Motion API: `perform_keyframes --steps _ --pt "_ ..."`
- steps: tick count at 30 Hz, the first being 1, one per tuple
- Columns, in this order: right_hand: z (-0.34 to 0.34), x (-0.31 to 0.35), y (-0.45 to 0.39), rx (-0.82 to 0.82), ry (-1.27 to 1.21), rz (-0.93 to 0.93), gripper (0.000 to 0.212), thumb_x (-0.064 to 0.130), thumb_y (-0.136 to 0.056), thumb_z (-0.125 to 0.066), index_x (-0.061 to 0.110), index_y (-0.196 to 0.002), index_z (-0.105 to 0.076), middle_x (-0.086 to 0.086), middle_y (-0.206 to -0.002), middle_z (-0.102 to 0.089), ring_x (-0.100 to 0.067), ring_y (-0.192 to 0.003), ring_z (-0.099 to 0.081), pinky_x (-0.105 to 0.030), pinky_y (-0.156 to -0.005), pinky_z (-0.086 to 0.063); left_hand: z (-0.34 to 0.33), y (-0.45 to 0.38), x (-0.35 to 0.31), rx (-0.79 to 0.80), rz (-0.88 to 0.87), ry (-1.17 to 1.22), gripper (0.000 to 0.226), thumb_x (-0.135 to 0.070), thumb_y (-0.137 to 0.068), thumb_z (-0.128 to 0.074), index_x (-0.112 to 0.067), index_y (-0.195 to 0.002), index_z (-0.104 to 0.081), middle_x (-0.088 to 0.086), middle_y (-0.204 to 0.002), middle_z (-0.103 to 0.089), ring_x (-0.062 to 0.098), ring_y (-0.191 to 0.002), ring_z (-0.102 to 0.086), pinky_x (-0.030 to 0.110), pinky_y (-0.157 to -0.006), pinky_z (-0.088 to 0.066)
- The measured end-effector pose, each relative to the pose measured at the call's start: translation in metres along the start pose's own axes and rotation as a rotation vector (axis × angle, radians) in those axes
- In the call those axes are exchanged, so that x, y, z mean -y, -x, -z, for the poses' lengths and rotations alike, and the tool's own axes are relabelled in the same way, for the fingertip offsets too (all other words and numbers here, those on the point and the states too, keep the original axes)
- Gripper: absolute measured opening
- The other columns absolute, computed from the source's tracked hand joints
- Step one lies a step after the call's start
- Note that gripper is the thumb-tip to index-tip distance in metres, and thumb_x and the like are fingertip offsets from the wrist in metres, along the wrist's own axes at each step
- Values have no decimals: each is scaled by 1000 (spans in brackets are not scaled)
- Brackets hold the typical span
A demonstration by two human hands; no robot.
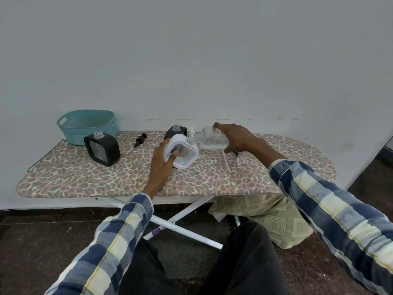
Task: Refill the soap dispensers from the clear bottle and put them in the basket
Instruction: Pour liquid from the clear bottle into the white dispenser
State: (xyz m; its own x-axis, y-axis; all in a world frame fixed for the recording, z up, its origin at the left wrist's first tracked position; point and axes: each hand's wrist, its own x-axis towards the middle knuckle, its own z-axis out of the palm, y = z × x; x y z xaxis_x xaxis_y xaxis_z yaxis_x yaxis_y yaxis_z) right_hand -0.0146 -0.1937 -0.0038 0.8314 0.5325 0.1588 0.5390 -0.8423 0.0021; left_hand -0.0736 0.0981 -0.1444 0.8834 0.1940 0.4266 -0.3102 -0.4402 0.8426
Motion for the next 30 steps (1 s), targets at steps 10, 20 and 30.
perform_keyframes --steps 10,20,30 --pt "3 -1 0 8 24 6 87 17 -68 -92 28 -137 -41 -8 -106 -66 -30 -87 -61 -41 -67 -51 -1 0 3 0 -26 -13 55 -44 -106 -63 -30 -157 -46 -1 -149 -54 18 -134 -52 36 -109 -43" --pt "5 -1 -1 -2 57 13 84 17 -66 -91 30 -133 -40 -7 -103 -66 -30 -84 -61 -43 -68 -56 -1 2 0 9 -34 -6 58 -48 -105 -62 -30 -157 -46 -4 -147 -53 18 -134 -52 37 -110 -44" --pt "5 -2 -2 4 79 13 86 17 -67 -89 30 -136 -40 -7 -104 -66 -30 -84 -62 -44 -68 -57 0 3 -3 10 -34 -6 63 -57 -102 -58 -31 -157 -46 -5 -146 -53 18 -133 -52 37 -108 -45"
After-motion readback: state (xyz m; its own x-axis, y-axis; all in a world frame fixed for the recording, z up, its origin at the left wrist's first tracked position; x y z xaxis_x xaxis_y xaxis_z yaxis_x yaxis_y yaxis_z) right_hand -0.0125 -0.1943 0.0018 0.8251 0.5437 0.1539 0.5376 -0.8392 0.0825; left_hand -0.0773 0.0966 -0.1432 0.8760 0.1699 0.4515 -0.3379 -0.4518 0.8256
